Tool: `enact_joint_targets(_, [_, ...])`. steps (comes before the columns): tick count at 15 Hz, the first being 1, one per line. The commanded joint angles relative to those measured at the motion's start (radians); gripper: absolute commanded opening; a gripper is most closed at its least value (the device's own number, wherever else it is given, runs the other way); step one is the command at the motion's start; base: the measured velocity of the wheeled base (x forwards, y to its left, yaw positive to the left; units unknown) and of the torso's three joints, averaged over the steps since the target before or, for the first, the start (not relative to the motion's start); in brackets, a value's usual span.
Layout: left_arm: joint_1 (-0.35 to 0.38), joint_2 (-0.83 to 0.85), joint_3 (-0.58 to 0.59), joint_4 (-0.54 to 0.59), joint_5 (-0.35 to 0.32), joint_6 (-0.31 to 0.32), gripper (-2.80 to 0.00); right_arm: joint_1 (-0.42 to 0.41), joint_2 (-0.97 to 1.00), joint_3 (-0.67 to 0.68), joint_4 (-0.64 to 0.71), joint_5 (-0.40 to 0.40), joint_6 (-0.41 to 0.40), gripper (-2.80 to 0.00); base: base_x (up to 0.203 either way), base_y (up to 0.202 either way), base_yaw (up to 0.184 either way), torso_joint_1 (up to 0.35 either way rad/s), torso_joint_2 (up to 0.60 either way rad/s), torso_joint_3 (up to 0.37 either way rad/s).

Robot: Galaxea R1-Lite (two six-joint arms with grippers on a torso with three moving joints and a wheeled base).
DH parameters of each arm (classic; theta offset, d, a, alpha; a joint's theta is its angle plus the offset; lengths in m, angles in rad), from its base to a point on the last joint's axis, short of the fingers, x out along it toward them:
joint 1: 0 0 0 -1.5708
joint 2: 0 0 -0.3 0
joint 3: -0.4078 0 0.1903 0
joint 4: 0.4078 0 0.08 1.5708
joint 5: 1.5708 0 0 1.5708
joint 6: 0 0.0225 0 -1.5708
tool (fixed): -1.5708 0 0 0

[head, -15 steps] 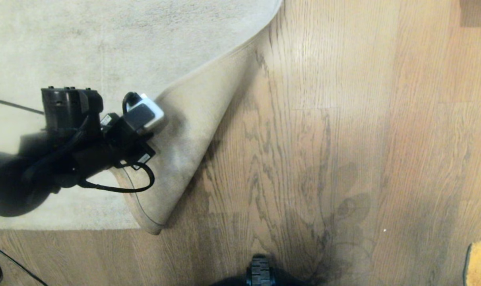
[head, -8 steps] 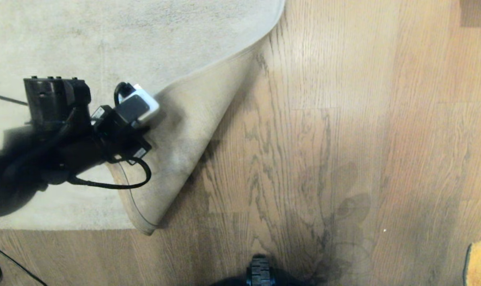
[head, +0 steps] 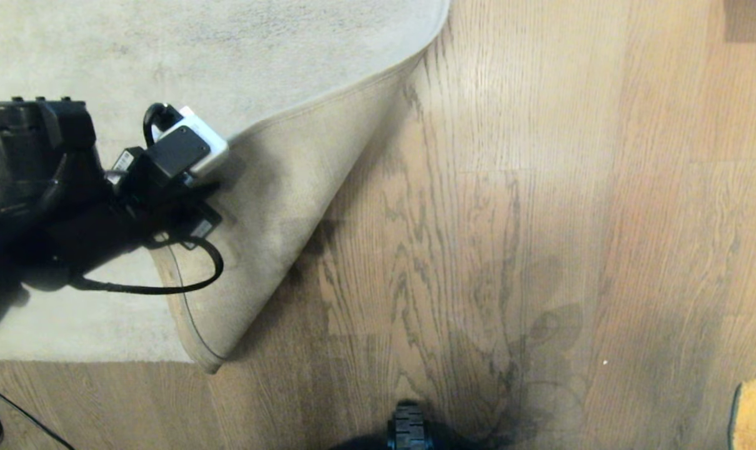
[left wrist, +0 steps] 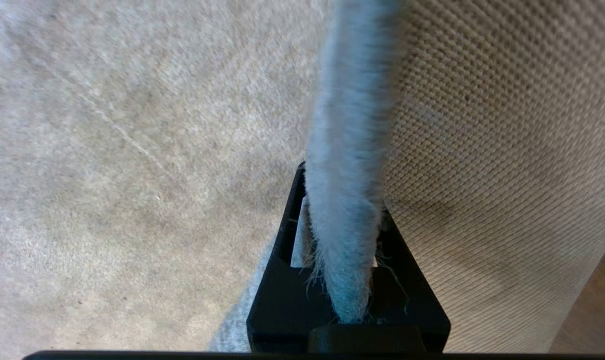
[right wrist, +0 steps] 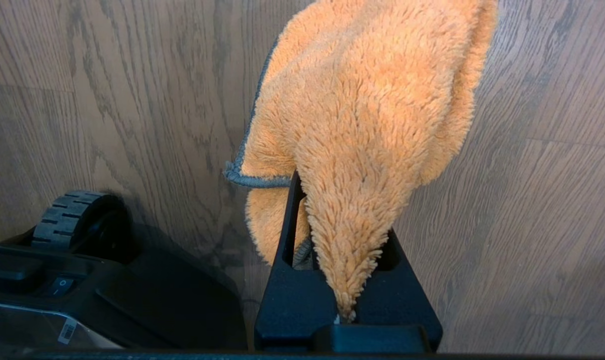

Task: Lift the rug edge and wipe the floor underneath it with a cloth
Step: Lay down the carpet

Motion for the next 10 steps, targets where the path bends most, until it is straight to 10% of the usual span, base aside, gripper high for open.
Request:
enact_joint_targets(1, [-0.016, -0.013, 0.001, -0.006, 0.000, -0.008, -2.80, 0.000, 0.004, 0.000, 0.000, 0.002, -0.001, -2.80, 0.000, 0.000, 0.000, 0.000, 0.00, 0.000])
enact_joint_targets(10, [-0.020, -0.020, 0.009, -0.001, 0.016, -0.020, -2.80, 0.000, 0.004, 0.000, 0.000, 0.002, -0.001, -2.80, 0.000, 0.000, 0.000, 0.000, 0.00, 0.000])
